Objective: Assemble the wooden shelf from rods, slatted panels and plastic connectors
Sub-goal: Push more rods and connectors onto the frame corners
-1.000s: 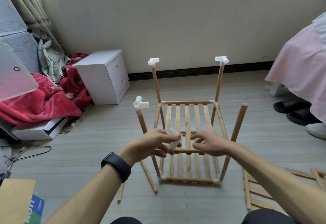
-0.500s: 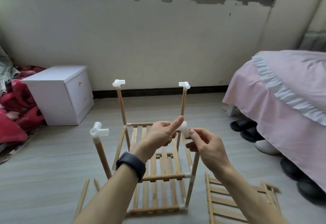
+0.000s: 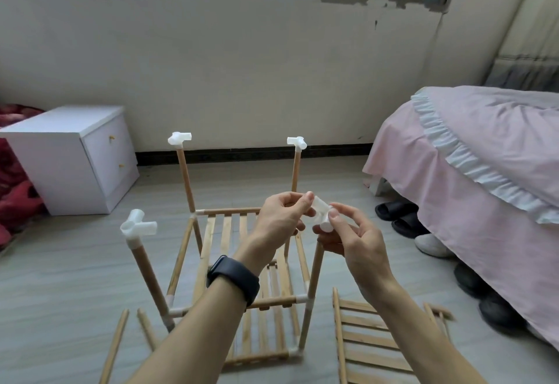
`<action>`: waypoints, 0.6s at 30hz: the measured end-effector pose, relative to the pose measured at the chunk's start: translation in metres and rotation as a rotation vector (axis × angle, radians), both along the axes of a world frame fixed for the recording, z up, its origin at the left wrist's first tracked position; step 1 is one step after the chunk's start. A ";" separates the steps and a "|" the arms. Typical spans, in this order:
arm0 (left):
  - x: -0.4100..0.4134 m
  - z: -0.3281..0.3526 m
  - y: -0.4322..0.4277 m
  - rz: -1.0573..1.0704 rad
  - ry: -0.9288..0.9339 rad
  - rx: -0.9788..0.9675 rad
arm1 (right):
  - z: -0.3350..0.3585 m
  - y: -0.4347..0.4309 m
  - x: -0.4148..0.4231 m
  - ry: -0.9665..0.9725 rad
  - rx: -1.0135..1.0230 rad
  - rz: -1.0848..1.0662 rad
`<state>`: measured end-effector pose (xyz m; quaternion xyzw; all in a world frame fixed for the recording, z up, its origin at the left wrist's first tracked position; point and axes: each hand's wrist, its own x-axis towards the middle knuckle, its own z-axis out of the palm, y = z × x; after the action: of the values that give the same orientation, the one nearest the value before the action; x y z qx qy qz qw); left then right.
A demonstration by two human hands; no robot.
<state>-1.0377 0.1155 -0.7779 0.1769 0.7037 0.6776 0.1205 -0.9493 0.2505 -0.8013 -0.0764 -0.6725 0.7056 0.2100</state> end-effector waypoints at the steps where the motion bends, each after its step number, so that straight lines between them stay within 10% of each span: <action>1: 0.000 0.000 0.002 0.005 0.003 0.000 | 0.001 0.001 0.000 0.003 -0.022 -0.012; 18: 0.001 0.000 0.005 -0.033 0.227 -0.047 | 0.007 0.022 -0.010 0.025 0.059 -0.162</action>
<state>-1.0364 0.1202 -0.7782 0.2612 0.7256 0.6342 0.0551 -0.9597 0.2725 -0.7946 -0.1155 -0.6818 0.6672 0.2769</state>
